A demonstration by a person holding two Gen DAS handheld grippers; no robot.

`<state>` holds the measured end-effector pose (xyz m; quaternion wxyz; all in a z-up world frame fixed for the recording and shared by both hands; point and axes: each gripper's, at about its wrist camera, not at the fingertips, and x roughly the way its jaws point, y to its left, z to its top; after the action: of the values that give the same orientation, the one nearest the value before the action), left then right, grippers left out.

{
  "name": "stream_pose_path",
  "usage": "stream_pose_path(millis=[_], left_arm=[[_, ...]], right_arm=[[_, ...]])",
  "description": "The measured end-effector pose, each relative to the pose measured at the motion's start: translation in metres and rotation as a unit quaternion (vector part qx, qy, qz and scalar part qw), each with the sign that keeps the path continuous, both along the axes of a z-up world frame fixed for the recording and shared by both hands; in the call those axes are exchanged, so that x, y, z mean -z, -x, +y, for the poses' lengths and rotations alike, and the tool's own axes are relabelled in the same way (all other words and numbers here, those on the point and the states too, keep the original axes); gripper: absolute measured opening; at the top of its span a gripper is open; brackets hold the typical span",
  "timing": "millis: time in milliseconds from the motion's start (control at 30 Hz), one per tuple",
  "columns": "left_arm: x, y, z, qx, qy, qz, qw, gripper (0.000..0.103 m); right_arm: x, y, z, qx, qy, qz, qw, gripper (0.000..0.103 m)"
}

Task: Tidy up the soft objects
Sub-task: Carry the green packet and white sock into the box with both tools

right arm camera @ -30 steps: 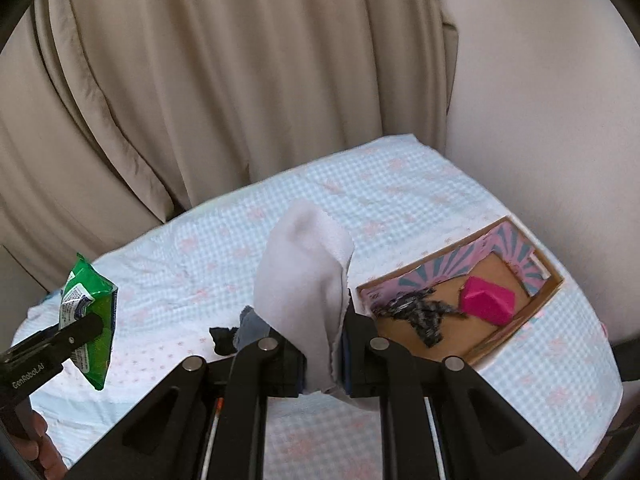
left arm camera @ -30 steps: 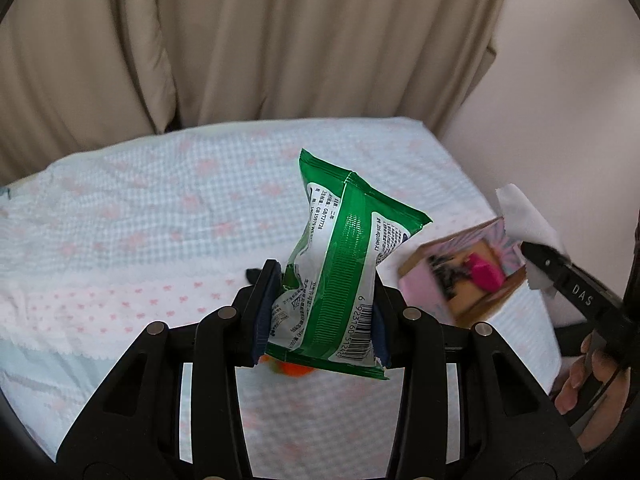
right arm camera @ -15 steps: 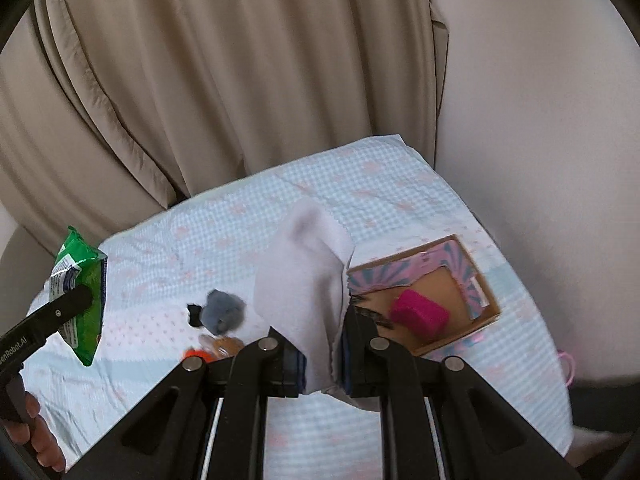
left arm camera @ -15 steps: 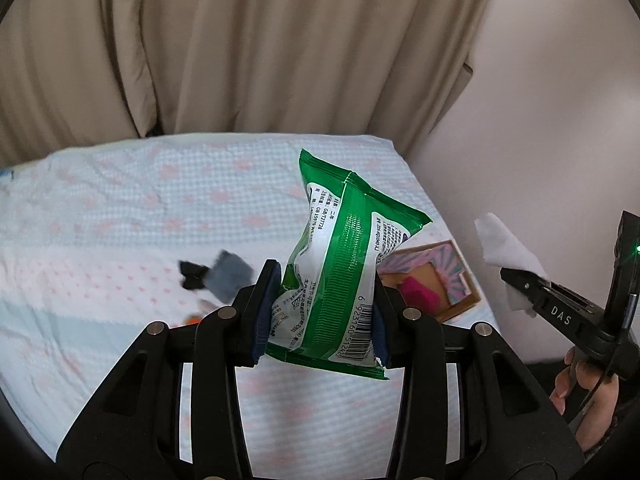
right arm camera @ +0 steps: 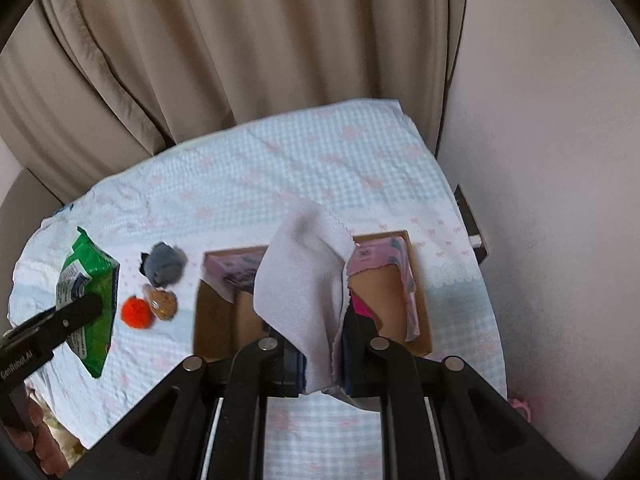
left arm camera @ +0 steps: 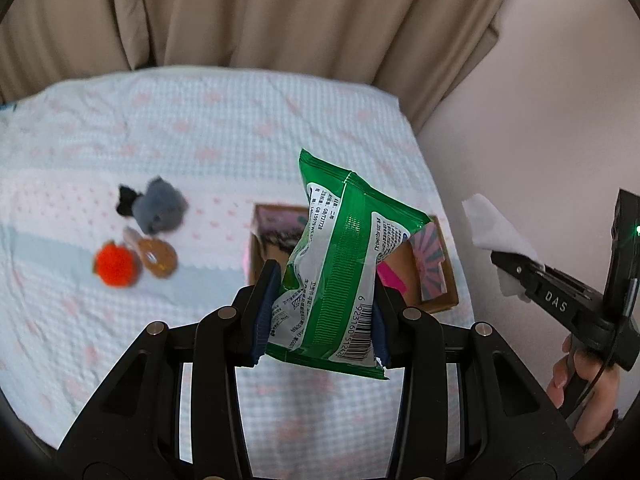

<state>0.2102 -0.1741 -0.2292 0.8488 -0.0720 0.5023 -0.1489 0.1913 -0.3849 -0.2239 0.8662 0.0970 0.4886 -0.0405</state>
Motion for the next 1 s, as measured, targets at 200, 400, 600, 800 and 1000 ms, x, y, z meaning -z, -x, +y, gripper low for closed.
stream_pose_path(millis=[200,400,600,800,1000], left_arm=[[0.042,-0.023,-0.034,0.0,-0.019,0.047,0.9987,0.037],[0.092,-0.054,-0.062,-0.001,-0.043,0.105,0.9935,0.037],[0.141,-0.076,-0.084,0.009,-0.075,0.165,0.9833,0.037],[0.165,-0.081,-0.103,0.041,-0.113,0.186,0.9752,0.037],[0.157,-0.083,-0.109,0.053,-0.144,0.157,0.9756,0.103]], right_arm=[[0.047,-0.025,-0.034,0.0,-0.035,0.056,0.998,0.012],[0.091,-0.051,-0.055,0.002,-0.074,0.111,0.991,0.012],[0.128,-0.073,-0.066,0.011,-0.1,0.151,0.983,0.012],[0.152,-0.085,-0.071,0.021,-0.118,0.174,0.978,0.012],[0.165,-0.091,-0.074,0.026,-0.124,0.194,0.973,0.049]])
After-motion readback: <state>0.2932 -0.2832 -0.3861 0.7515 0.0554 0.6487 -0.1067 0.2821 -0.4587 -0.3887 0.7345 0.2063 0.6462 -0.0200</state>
